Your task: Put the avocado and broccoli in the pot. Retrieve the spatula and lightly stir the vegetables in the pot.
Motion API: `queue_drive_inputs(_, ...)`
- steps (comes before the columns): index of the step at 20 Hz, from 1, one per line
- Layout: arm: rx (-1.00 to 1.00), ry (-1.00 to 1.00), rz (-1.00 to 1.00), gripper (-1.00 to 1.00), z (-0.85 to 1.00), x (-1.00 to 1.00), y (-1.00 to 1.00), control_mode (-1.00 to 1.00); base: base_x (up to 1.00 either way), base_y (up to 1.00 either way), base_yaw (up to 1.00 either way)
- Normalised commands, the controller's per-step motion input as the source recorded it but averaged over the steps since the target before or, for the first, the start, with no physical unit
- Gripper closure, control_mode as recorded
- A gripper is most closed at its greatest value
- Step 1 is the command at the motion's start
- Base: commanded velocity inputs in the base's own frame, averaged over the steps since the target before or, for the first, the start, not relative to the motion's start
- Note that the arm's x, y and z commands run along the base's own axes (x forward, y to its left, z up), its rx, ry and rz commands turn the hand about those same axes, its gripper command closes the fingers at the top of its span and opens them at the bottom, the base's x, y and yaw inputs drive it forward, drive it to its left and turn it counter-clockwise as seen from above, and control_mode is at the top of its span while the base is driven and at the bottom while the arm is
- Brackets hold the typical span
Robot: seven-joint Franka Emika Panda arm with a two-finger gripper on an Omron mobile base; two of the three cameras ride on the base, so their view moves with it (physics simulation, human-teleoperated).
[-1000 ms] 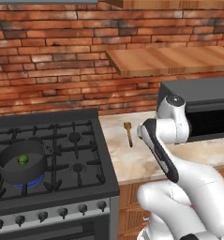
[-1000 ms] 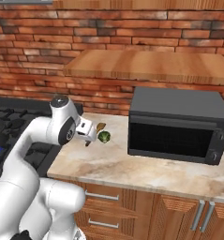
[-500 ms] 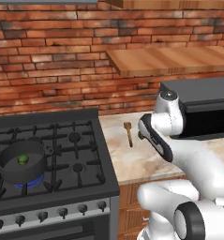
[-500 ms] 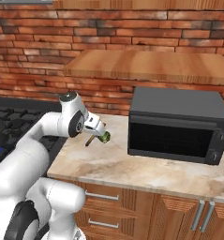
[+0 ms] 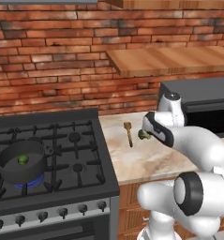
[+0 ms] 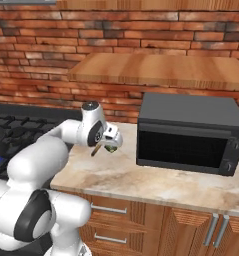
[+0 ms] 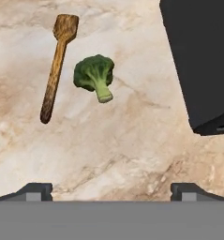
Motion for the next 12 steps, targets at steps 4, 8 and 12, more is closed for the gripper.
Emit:
queue_drive_inputs(4,0.00,0.00,0.26,-1.00,-0.08,0.06,0.00,-1.00,0.00,0.00,0.00)
queue_drive_inputs(8,0.00,0.00,0.20,-1.00,0.00,0.29,0.00,-1.00,0.00,0.00,0.00)
queue_drive_inputs(12,0.00,0.01,0.11,-1.00,0.00,0.63,0.00,-1.00,0.00,0.00,0.00)
